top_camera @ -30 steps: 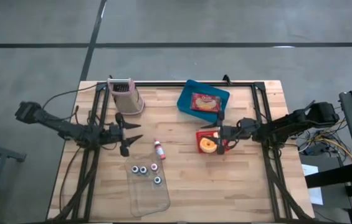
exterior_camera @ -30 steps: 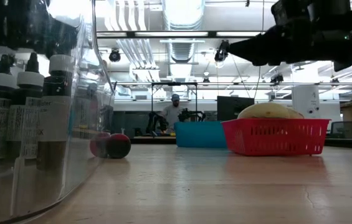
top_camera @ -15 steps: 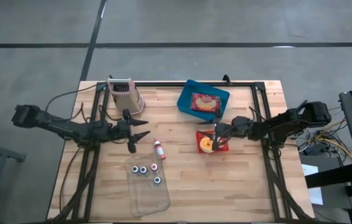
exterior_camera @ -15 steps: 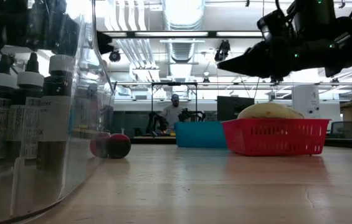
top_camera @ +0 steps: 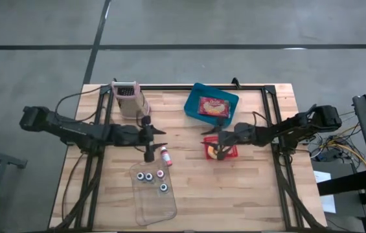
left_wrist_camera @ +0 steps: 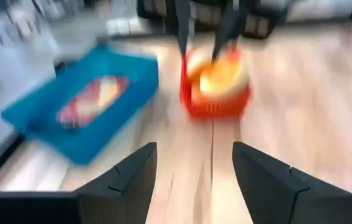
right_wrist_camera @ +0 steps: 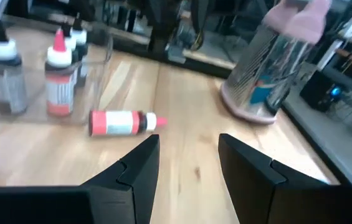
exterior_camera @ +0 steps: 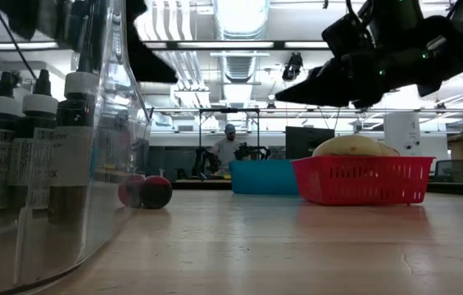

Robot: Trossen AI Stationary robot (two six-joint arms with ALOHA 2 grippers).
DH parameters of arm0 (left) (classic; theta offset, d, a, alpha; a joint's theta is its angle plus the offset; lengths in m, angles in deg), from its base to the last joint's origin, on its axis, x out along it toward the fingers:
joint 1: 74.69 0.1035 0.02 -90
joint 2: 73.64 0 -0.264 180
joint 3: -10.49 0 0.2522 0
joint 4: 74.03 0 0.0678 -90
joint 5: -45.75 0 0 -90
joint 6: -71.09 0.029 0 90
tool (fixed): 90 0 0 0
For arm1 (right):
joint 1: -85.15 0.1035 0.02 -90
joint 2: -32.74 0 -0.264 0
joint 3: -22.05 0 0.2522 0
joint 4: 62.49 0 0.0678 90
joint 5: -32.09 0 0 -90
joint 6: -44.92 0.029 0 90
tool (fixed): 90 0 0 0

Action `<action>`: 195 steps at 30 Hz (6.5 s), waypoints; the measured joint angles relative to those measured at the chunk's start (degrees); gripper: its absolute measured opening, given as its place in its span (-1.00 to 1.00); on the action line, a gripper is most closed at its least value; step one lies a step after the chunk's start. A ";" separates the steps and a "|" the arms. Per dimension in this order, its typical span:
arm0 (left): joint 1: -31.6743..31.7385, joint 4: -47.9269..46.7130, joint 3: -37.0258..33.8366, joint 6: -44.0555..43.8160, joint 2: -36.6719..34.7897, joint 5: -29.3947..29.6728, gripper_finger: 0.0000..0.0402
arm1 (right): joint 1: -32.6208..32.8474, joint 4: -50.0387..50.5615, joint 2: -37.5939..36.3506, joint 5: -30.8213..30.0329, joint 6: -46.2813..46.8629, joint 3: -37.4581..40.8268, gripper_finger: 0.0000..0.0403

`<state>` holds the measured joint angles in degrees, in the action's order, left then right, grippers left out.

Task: Pick & Place Food Item
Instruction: Put the pink food coloring bottle into the transparent bin

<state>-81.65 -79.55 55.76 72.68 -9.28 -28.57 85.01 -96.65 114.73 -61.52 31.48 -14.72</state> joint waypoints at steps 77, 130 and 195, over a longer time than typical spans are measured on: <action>8.09 -43.56 25.70 39.16 31.26 -23.77 -0.12 | 1.66 12.47 -8.87 -2.63 -0.05 -1.09 -0.21; 9.86 -38.03 22.43 35.64 34.09 -34.81 -0.15 | 1.62 12.47 -8.87 -4.18 -0.08 -1.09 -0.21; 18.58 -31.27 22.69 33.43 26.19 -6.57 -0.99 | 1.64 12.47 -8.84 -4.05 -0.03 -1.11 -0.21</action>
<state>-63.07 -110.82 78.45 106.12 16.91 -35.15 86.65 -84.19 105.88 -65.58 31.44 -15.83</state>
